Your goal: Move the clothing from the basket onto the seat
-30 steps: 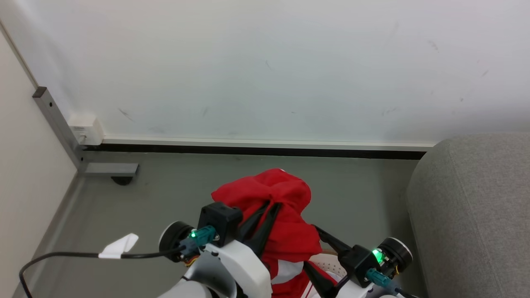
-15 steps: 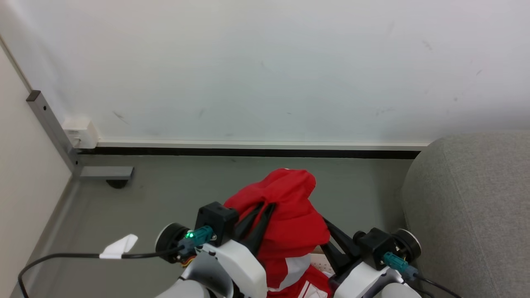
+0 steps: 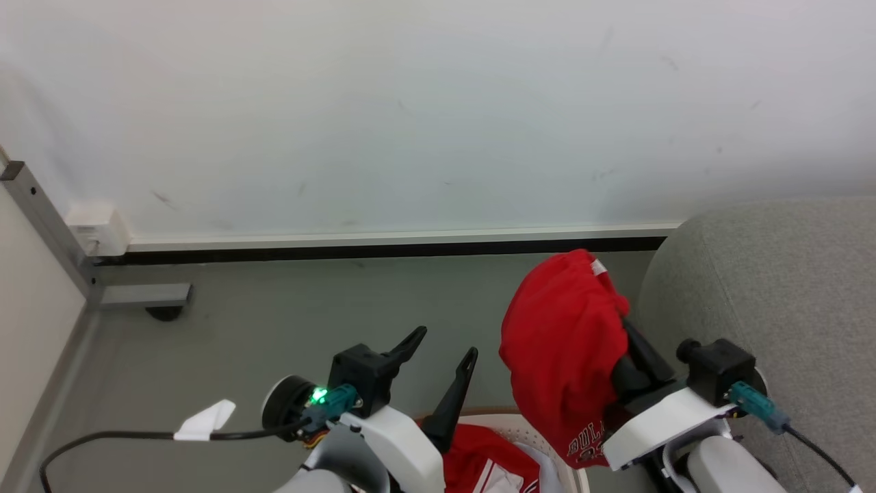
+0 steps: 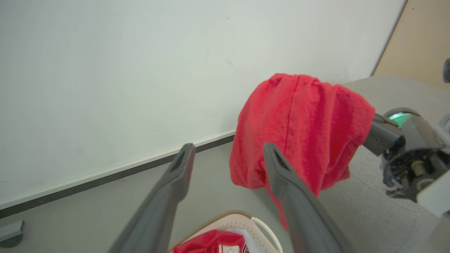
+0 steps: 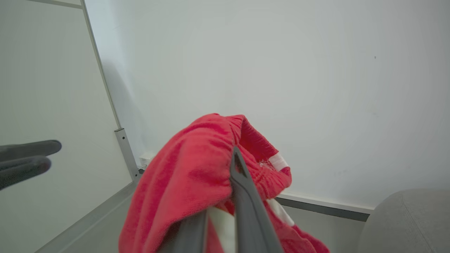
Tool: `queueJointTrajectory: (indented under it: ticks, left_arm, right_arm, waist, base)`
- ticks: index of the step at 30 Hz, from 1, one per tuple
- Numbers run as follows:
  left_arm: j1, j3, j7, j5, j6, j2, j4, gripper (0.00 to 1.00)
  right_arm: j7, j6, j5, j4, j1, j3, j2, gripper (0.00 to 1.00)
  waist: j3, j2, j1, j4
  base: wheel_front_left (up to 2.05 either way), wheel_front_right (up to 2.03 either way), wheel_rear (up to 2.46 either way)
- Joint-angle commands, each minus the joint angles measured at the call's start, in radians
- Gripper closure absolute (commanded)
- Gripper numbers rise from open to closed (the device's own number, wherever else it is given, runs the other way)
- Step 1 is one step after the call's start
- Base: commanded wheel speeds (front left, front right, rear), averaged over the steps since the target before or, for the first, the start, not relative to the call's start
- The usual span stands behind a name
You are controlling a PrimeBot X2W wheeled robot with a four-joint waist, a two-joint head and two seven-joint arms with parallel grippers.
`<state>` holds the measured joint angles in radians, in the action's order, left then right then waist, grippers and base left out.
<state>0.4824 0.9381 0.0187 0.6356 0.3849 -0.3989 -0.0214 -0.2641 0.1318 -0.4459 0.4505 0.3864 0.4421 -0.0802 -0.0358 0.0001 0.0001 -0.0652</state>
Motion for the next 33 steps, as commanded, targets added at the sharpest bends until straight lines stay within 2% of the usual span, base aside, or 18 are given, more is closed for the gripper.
queueJointTrajectory:
  ticks: [1, 14, 20, 27, 33]
  left_arm:
    - [-0.009, -0.001, 0.008, -0.011, -0.002, 0.0, 0.003, 0.0]
    - [0.009, 0.006, 0.025, -0.013, -0.002, 0.019, 0.011, 0.0]
    - [0.02, 0.011, 0.034, -0.016, -0.008, 0.029, 0.01, 0.0]
    - [0.032, 0.018, 0.032, -0.018, -0.01, 0.037, 0.007, 0.0]
    - [0.056, 0.024, 0.023, -0.031, -0.012, 0.042, -0.004, 0.0]
  right_arm:
    - [-0.001, -0.002, -0.011, -0.018, -0.005, -0.022, -0.017, 1.0]
    - [-0.001, -0.002, -0.008, -0.125, -0.028, -0.179, -0.098, 1.0]
    - [-0.001, -0.002, -0.008, -0.142, -0.044, -0.213, -0.125, 1.0]
    - [-0.001, -0.002, -0.015, -0.148, -0.051, -0.232, -0.131, 1.0]
    - [0.0, -0.002, -0.032, -0.142, -0.016, -0.262, -0.13, 1.0]
  waist:
    - [0.005, -0.0001, -0.0001, -0.017]
    - [0.025, -0.0001, -0.0001, -0.147]
    - [0.037, -0.0001, -0.0001, -0.196]
    - [0.056, -0.0001, -0.0001, -0.218]
    - [0.105, -0.0001, -0.0001, -0.212]
  base:
    - [0.0, 0.0, 0.0]
    - [0.0, 0.0, 0.0]
    - [0.0, 0.0, 0.0]
    - [0.0, 0.0, 0.0]
    - [0.0, 0.0, 0.0]
